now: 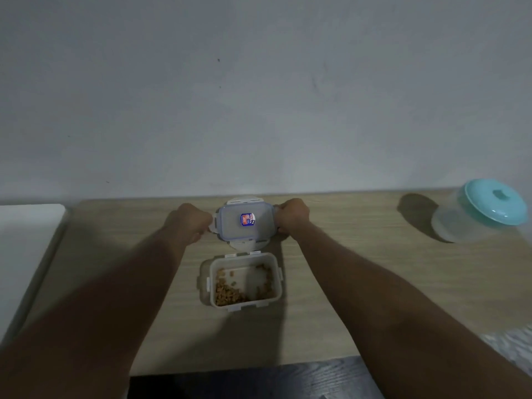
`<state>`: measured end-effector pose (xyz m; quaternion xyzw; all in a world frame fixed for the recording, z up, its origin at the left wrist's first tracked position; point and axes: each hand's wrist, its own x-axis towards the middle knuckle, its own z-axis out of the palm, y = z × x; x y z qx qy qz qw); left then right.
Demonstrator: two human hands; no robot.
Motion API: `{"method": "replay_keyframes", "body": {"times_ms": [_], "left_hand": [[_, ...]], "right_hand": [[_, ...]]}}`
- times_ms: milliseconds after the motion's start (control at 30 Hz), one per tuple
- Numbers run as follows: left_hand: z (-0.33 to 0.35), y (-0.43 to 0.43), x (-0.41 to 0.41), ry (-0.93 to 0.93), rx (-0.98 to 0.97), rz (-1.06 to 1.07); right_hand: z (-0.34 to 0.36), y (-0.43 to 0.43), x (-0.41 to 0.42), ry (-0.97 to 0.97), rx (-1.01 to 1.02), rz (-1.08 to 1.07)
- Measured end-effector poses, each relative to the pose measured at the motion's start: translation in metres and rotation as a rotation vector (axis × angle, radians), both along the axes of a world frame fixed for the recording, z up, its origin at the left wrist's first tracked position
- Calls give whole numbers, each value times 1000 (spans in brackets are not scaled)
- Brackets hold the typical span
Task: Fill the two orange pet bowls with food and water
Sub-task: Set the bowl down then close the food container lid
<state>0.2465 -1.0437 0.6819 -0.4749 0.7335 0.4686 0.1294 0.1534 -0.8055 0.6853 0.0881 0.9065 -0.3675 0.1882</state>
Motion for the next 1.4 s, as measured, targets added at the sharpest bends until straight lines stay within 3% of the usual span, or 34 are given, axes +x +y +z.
{"method": "replay_keyframes", "body": {"times_ms": [167, 300, 700, 1067, 1400], "left_hand": [[85, 11, 25, 92, 14, -6], [117, 22, 70, 78, 34, -38], [74, 67, 167, 49, 31, -55], [103, 113, 194, 266, -156, -298], [89, 122, 186, 276, -207, -303]], "right_hand": [[63, 7, 27, 97, -151, 39], [81, 23, 66, 63, -227, 33], [52, 56, 156, 161, -34, 122], [40, 55, 179, 148, 58, 277], [30, 46, 183, 147, -25, 289]]}}
